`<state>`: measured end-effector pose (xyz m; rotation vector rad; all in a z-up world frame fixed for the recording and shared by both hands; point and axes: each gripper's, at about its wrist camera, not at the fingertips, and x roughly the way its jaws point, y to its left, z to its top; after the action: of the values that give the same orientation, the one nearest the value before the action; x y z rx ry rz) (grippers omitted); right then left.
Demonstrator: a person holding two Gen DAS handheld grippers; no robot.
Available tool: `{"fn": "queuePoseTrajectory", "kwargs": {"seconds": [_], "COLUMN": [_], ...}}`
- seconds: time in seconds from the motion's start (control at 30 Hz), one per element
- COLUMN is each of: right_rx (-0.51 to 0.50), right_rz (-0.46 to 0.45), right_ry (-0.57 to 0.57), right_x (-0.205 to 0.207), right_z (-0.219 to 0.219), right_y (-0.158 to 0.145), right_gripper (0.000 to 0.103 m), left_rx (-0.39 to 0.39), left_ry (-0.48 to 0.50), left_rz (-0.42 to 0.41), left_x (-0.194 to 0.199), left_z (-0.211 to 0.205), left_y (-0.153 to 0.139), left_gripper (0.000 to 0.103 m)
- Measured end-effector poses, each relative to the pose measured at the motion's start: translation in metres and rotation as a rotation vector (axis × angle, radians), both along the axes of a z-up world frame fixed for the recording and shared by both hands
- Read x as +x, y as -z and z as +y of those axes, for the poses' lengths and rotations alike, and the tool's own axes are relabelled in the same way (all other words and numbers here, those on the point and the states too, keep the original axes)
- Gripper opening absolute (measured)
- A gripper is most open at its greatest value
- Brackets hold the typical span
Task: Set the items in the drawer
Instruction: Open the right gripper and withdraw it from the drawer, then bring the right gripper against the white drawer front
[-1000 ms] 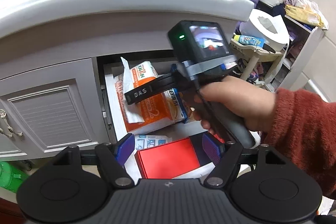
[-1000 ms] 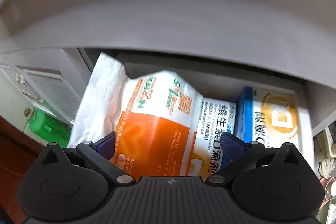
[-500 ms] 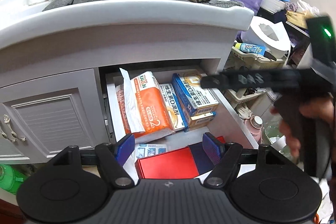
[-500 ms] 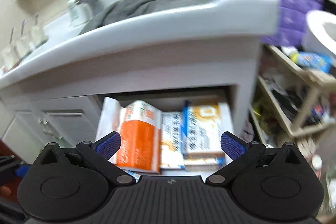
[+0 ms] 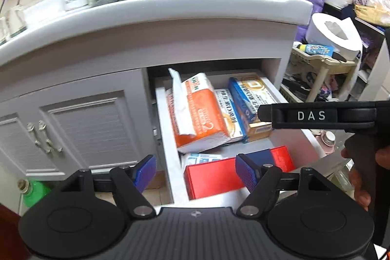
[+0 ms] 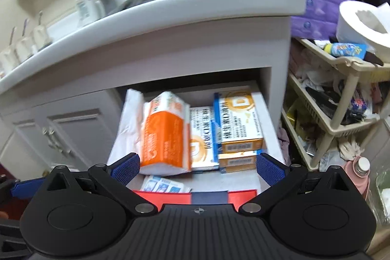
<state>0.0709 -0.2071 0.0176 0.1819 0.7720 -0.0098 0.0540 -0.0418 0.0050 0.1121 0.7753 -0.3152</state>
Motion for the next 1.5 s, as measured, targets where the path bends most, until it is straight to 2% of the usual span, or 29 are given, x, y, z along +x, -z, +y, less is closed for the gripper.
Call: {"fn": "queuePoseTrajectory", "kwargs": {"seconds": [0.3, 0.57, 0.8, 1.27, 1.4, 1.5], "right_rx": [-0.054, -0.136, -0.188, -0.21, -0.206, -0.229], "right_rz": [-0.008, -0.032, -0.015, 0.019, 0.029, 0.035], "right_ry": [-0.035, -0.043, -0.044, -0.047, -0.069, -0.076], "right_x": [-0.034, -0.072, -0.098, -0.13, -0.133, -0.133], "right_z": [0.013, 0.007, 0.002, -0.007, -0.005, -0.005], "right_y": [-0.001, -0.008, -0.003, 0.027, 0.036, 0.041], "right_gripper": [0.103, 0.103, 0.103, 0.103, 0.103, 0.103], "left_rx": [0.018, 0.025, 0.046, 0.127, 0.091, 0.083], "left_ry": [-0.038, -0.044, -0.054, -0.081, -0.048, -0.013], "left_rz": [-0.014, -0.025, -0.014, -0.001, 0.028, 0.017], "left_x": [-0.014, -0.035, -0.057, -0.077, -0.078, -0.081], "left_z": [0.01, 0.016, 0.02, 0.015, 0.011, 0.003], "left_y": [0.004, 0.007, 0.017, 0.045, 0.052, 0.054], "left_gripper": [0.086, 0.086, 0.086, 0.086, 0.086, 0.087]}}
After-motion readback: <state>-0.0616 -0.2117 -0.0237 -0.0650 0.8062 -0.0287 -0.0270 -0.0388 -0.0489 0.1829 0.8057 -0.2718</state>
